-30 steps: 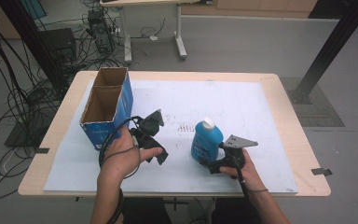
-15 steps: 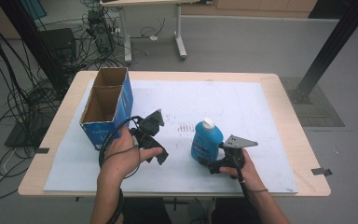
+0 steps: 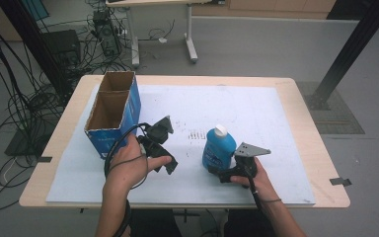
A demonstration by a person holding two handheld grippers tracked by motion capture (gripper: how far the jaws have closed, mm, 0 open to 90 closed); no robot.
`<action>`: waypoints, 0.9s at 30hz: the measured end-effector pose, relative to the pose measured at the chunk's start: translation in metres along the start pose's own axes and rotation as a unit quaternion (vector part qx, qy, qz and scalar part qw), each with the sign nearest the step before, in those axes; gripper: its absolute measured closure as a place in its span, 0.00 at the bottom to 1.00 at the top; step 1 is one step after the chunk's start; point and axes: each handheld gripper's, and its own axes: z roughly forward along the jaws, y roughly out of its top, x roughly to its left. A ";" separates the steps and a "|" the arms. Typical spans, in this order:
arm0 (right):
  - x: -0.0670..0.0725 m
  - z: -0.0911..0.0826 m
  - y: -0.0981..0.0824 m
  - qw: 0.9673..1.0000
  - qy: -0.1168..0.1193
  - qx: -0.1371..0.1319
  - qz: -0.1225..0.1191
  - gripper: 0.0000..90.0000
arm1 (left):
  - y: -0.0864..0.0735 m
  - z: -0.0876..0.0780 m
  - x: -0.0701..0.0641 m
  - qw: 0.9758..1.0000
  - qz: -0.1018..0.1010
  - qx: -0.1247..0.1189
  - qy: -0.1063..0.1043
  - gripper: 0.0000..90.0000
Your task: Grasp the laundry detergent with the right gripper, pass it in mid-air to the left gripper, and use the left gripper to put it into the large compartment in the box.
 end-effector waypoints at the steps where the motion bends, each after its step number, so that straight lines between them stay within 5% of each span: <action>1: 0.000 0.000 0.000 1.000 0.000 0.000 0.000 0.12 | 0.000 0.000 0.000 1.000 0.000 0.000 0.000 0.09; 27: 0.000 0.002 0.000 1.000 0.000 -0.012 -0.011 0.39 | 0.000 -0.001 -0.001 1.000 -0.001 -0.002 0.000 0.09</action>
